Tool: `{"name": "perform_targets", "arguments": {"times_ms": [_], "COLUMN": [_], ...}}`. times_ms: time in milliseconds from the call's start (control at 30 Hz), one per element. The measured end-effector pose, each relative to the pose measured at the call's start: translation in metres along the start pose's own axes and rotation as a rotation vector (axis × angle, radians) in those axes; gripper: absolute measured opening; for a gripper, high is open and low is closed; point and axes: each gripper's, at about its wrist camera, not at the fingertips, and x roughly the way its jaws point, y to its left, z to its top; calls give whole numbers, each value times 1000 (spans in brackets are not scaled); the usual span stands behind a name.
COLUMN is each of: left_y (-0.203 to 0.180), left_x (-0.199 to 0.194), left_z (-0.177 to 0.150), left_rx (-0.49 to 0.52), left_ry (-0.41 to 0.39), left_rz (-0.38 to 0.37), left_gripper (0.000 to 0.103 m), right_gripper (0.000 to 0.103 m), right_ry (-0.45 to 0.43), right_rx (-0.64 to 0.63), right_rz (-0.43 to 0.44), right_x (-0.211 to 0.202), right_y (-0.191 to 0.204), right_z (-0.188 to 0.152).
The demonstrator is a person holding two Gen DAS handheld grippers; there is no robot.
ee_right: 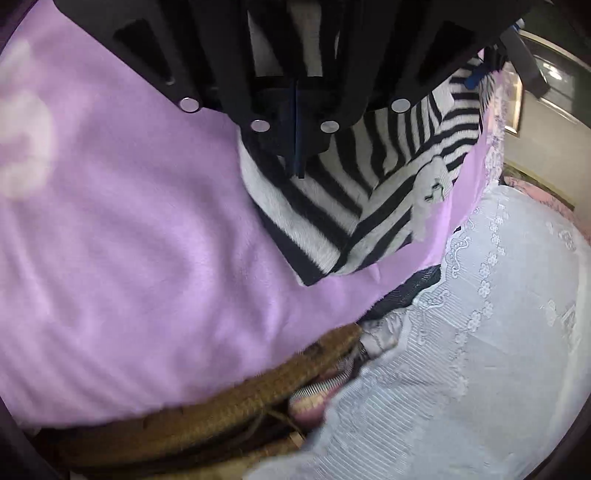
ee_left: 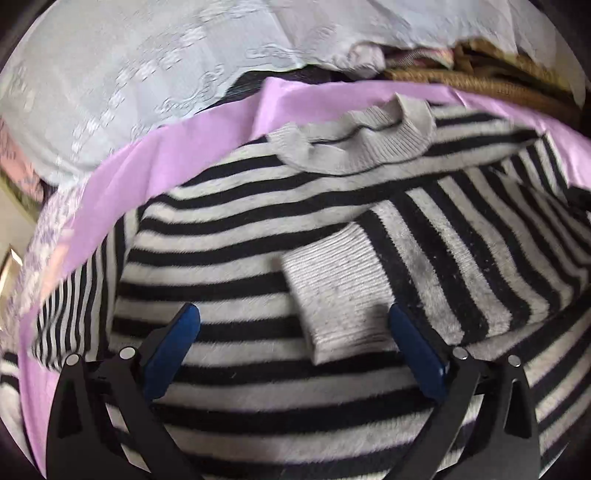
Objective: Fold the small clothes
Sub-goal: 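Carry the sleeve across the sweater body and release it with the right gripper, then grasp the other sleeve cuff with the left gripper and lift it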
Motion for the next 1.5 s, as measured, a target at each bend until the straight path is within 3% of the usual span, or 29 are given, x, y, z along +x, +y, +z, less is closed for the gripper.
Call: {"name": "perform_targets", "arguments": {"times_ms": [33, 67, 100, 133, 200, 300, 333, 367, 400, 500, 600, 700, 800, 933, 1033, 1100, 1167, 1267, 1367, 1500], "left_y": [6, 9, 12, 11, 3, 22, 31, 40, 49, 96, 154, 215, 270, 311, 338, 351, 359, 366, 369, 349], "left_x": [-6, -11, -12, -7, 12, 9, 4, -2, -8, -25, -35, -18, -1, 22, 32, 34, 34, 41, 40, 5], "left_z": [-2, -4, -4, -4, -7, -11, -15, -20, -27, -47, -74, -98, -115, -106, -110, -116, -119, -127, -124, -103], "left_rx": [-26, -41, -52, -50, -35, -110, -118, -128, -133, -153, -279, -487, -768, -910, -1064, -1130, -1136, -1164, -1132, -958], "left_ry": [-9, -23, -27, -5, 76, 116, 129, 119, 105, 81, 85, 145, 111, 89, 24, -16, -6, 9, 20, -21], "left_rz": [-19, -36, -44, -37, -56, -143, -157, -156, -137, -23, -7, -88, -291, -416, -496, -518, -478, -474, -464, -349], "left_gripper": [99, 99, 99, 99, 99, 99, 99, 99, 99, 99, 99, 99, 99, 99, 98, 92, 54, 23, 16, 15], "right_gripper": [8, 20, 41, 50, 51, 52, 55, 66, 75, 84, 88, 89, 89, 91, 91, 92, 92, 92, 92, 92], "right_ry": [-17, -21, -17, 14, 56, 7, -33, -64, -99, -193, -259, -270, -276, -219, -151, -124, -109, -111, -104, -101], "right_rx": [-50, -75, -109, -144, -201, -254, -267, -280, -303, -404, -450, -419, -412, -389, -272, -175, -76, -59, -81, -72], "right_rz": [21, 30, 34, 5, -31, -79, -81, -70, -61, -89, -132, -114, -102, -105, -86, -59, -6, 9, -8, 2], "right_x": [-16, -23, -28, -25, -12, -20, -36, -49, -65, -107, -135, -152, -156, -143, -133, -129, -127, -126, -125, -125], "right_y": [9, 14, 18, 21, 21, 33, 39, 42, 44, 44, 39, 30, 29, 25, 5, -13, -30, -33, -29, -31], "right_z": [-8, -14, -24, -35, -49, -55, -59, -66, -75, -107, -132, -153, -164, -163, -155, -152, -150, -152, -153, -153]}}
